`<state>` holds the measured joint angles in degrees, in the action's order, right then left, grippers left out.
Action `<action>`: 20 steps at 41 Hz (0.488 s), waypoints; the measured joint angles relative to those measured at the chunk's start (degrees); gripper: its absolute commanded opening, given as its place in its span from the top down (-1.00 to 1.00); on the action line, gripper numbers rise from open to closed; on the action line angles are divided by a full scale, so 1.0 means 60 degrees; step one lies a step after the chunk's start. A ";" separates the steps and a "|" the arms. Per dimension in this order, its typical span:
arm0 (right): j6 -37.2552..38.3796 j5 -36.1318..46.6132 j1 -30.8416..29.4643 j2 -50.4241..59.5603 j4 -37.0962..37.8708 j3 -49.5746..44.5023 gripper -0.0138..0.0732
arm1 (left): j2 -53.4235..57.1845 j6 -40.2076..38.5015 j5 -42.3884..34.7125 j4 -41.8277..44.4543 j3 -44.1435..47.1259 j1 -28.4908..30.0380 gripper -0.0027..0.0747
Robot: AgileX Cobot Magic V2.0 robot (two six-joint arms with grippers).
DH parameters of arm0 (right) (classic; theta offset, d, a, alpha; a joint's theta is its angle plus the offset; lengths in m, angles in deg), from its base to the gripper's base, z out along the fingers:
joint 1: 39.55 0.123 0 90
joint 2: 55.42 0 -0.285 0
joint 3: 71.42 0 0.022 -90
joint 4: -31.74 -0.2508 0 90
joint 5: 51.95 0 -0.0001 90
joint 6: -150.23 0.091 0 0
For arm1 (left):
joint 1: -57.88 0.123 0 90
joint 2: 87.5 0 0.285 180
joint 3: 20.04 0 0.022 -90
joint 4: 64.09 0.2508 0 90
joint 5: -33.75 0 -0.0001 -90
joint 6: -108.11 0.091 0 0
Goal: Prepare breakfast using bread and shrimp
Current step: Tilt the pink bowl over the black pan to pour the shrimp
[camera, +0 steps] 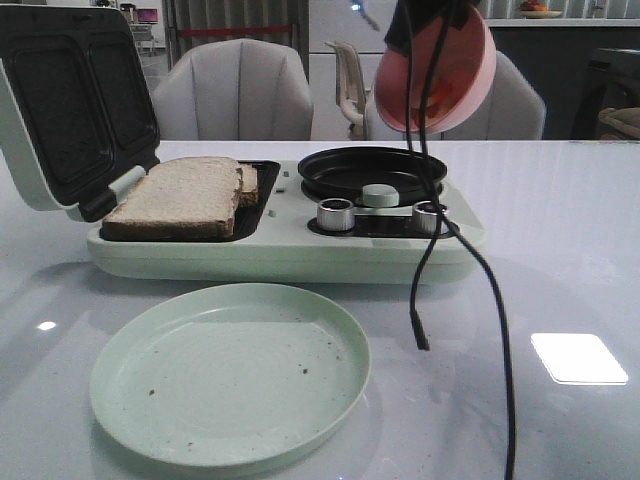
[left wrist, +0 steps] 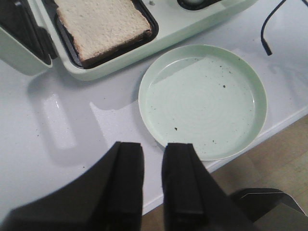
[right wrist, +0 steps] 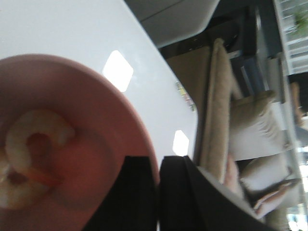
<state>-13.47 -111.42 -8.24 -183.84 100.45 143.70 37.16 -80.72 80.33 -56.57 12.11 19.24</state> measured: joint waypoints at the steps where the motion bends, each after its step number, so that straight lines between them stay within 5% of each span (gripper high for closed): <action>1: 0.0009 -0.0045 0.0094 -0.0095 0.0356 0.0024 0.58 | 0.0000 0.0000 0.0000 0.0000 0.0000 0.0000 0.41; 20: 0.0099 -0.0311 0.0752 -0.0615 0.3716 0.0038 0.58 | 0.0000 0.0000 0.0078 0.0000 0.0000 0.0000 0.41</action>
<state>-12.88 -113.29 -3.72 -187.53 122.74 143.93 37.16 -80.72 80.80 -56.57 12.11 19.24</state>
